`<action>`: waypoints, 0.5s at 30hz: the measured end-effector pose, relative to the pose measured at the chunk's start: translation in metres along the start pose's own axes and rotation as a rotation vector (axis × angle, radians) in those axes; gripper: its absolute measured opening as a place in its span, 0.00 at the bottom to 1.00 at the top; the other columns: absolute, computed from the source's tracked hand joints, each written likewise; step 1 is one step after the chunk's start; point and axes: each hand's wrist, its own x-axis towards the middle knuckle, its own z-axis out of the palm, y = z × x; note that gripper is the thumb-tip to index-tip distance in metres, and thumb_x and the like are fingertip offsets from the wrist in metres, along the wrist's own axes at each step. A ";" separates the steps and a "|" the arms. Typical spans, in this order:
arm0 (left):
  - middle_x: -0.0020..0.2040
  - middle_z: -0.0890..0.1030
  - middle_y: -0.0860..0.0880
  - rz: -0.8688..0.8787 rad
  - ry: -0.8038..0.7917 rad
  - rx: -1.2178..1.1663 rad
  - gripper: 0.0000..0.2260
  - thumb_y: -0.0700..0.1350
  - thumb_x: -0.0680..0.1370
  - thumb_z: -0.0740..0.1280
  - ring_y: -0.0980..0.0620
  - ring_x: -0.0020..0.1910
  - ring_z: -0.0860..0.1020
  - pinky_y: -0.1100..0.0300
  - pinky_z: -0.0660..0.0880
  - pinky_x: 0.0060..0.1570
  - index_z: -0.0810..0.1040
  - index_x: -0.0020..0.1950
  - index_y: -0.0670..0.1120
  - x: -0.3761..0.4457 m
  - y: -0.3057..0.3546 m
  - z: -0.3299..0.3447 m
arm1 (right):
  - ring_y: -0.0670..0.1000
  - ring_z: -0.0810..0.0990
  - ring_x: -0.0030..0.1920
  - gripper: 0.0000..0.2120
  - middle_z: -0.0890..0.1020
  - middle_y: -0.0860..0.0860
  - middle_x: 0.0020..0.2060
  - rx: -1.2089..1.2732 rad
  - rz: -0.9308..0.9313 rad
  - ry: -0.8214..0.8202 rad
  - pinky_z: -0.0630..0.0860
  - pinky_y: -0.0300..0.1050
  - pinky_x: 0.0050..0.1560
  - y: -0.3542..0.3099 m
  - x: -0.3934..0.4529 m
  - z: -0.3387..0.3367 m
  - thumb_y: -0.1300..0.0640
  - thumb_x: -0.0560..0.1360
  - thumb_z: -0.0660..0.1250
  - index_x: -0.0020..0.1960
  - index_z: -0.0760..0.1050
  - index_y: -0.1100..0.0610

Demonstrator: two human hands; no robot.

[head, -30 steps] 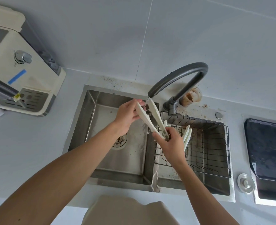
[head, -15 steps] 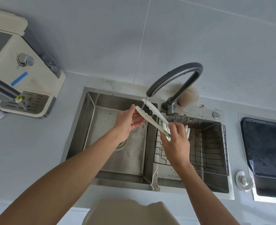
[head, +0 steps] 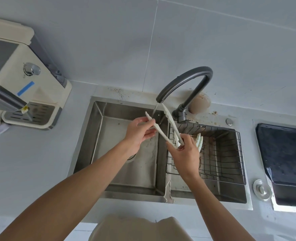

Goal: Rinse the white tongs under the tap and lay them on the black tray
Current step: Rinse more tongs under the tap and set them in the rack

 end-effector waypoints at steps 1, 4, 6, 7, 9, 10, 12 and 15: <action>0.56 0.86 0.37 -0.004 -0.008 0.021 0.19 0.41 0.77 0.76 0.37 0.54 0.86 0.47 0.83 0.57 0.77 0.65 0.39 -0.002 -0.001 0.002 | 0.51 0.77 0.37 0.17 0.76 0.47 0.44 0.030 0.023 -0.004 0.77 0.45 0.36 -0.002 -0.002 0.001 0.48 0.74 0.78 0.55 0.75 0.53; 0.55 0.86 0.37 -0.022 -0.055 0.091 0.18 0.39 0.76 0.77 0.38 0.52 0.87 0.45 0.84 0.55 0.77 0.63 0.46 -0.009 -0.010 0.006 | 0.50 0.77 0.35 0.19 0.77 0.50 0.41 0.079 0.097 -0.035 0.78 0.45 0.35 -0.003 -0.010 0.004 0.46 0.74 0.78 0.54 0.73 0.54; 0.52 0.86 0.39 -0.036 -0.076 0.116 0.18 0.39 0.75 0.77 0.37 0.51 0.87 0.42 0.84 0.55 0.78 0.63 0.48 -0.011 -0.018 0.006 | 0.48 0.77 0.35 0.23 0.78 0.50 0.41 0.105 0.181 -0.063 0.78 0.45 0.37 -0.004 -0.016 0.006 0.41 0.73 0.78 0.56 0.72 0.53; 0.52 0.85 0.40 -0.044 -0.073 0.119 0.19 0.38 0.76 0.77 0.38 0.51 0.87 0.42 0.84 0.55 0.78 0.64 0.48 -0.011 -0.021 0.005 | 0.48 0.77 0.36 0.25 0.79 0.50 0.40 0.109 0.218 -0.082 0.78 0.46 0.38 -0.003 -0.019 0.006 0.39 0.72 0.77 0.57 0.72 0.52; 0.52 0.86 0.39 -0.040 -0.053 0.139 0.21 0.39 0.76 0.77 0.39 0.50 0.87 0.43 0.84 0.55 0.77 0.68 0.48 -0.011 -0.024 0.002 | 0.47 0.76 0.35 0.25 0.79 0.49 0.38 0.129 0.271 -0.121 0.79 0.49 0.39 -0.004 -0.025 0.006 0.38 0.72 0.77 0.58 0.73 0.52; 0.52 0.86 0.39 -0.031 -0.044 0.162 0.21 0.39 0.76 0.76 0.40 0.49 0.88 0.44 0.84 0.54 0.77 0.68 0.48 -0.011 -0.025 -0.001 | 0.47 0.76 0.35 0.23 0.79 0.49 0.38 0.159 0.289 -0.139 0.79 0.49 0.39 -0.003 -0.028 0.006 0.39 0.73 0.77 0.58 0.73 0.52; 0.53 0.86 0.39 -0.019 -0.032 0.196 0.21 0.40 0.76 0.77 0.42 0.49 0.88 0.47 0.85 0.52 0.78 0.68 0.48 -0.011 -0.024 -0.004 | 0.45 0.76 0.35 0.18 0.81 0.51 0.38 0.240 0.308 -0.166 0.80 0.48 0.39 -0.003 -0.034 0.005 0.42 0.76 0.74 0.57 0.75 0.52; 0.51 0.87 0.40 -0.028 0.009 0.202 0.19 0.40 0.75 0.78 0.45 0.45 0.88 0.54 0.85 0.44 0.79 0.64 0.43 -0.010 -0.025 -0.008 | 0.48 0.79 0.35 0.08 0.82 0.55 0.38 0.377 0.329 -0.166 0.82 0.54 0.40 -0.003 -0.040 0.004 0.50 0.82 0.69 0.52 0.78 0.55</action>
